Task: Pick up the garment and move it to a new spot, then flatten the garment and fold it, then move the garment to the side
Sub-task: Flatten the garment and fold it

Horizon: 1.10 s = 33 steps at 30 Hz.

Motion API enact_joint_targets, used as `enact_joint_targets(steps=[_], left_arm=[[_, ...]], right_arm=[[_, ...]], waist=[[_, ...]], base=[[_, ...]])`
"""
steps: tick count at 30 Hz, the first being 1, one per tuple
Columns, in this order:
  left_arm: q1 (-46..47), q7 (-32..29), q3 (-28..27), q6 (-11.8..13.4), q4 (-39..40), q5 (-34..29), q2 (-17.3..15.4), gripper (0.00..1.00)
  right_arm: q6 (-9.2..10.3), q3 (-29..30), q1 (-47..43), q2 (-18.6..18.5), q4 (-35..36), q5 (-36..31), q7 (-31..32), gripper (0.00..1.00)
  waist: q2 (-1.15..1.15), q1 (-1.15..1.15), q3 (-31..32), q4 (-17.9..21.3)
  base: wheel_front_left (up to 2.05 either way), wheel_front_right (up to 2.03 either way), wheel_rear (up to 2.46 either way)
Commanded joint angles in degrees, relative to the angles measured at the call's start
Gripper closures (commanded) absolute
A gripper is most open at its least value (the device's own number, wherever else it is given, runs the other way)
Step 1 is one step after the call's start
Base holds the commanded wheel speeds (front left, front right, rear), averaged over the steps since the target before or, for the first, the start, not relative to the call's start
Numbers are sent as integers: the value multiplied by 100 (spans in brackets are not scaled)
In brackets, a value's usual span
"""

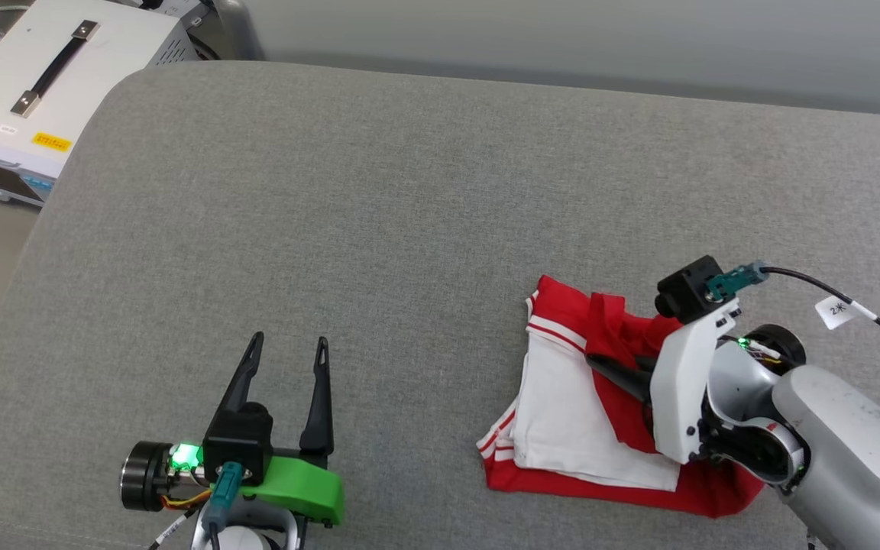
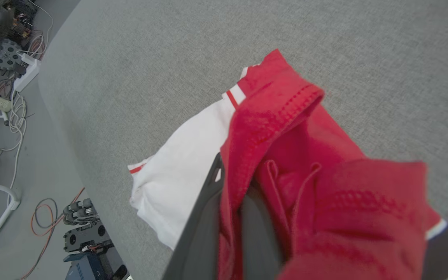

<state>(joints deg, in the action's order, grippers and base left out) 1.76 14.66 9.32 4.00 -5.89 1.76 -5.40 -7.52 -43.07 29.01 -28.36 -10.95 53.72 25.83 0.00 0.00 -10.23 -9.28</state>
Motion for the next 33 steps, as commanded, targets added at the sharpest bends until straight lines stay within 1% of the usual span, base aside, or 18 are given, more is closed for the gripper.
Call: enact_joint_targets(steps=[1,4,6,8,9,10,11,15,20,24,27,30,33], left_arm=[[134,34,29,-19,-17,-47,42,0],[176,34,57,-19,-33,-44,64,0],[199,34,78,-19,-46,-41,78,0],[217,34,101,-20,-70,-40,92,0],[221,34,109,-20,-83,-38,98,0],[219,34,110,-18,-92,-35,102,0],[206,34,104,-12,-100,-33,104,0],[99,34,42,9,-118,-25,79,0],[-33,34,-27,13,-101,-14,38,0],[-113,34,-59,8,-86,-14,19,0],[-164,34,-67,0,-79,-22,5,0],[-210,34,-83,-3,-71,-25,-11,0],[-269,34,-109,-3,-52,-22,-35,0]], right_arm=[[3,-98,181,117,-191,-81,-125,100],[3,-338,365,319,-624,-180,-238,100],[3,-594,459,357,-936,-344,-265,100],[3,-759,480,407,-1216,-367,-342,100],[3,-829,487,426,-1312,-370,-430,93],[3,-868,487,437,-1369,-363,-514,55],[3,-922,488,444,-1394,-356,-616,0],[3,-1076,524,297,-1211,-533,-1197,0],[3,-935,472,11,-649,-916,-1993,0],[3,-318,235,-144,-253,-1299,-2572,0],[3,427,-79,-154,-111,-1683,-2969,0],[3,1184,-460,-51,-70,-2102,-3280,0],[3,1972,-901,145,-34,-2627,-3560,0]], waist=[[0,0,-64,-50],[0,0,-104,-80],[0,0,-120,-103],[0,0,-112,-129],[0,0,-101,-138],[0,0,-83,-137],[0,0,-57,-127],[0,0,91,-31],[0,0,296,167],[0,0,446,348],[0,0,566,471],[0,0,677,562],[0,0,777,641]], base=[[0,0,0],[0,0,0],[0,0,0],[0,0,0],[0,0,0],[0,0,0],[0,0,0],[0,0,0],[0,0,0],[0,0,0],[0,0,0],[0,0,0],[0,0,0]])
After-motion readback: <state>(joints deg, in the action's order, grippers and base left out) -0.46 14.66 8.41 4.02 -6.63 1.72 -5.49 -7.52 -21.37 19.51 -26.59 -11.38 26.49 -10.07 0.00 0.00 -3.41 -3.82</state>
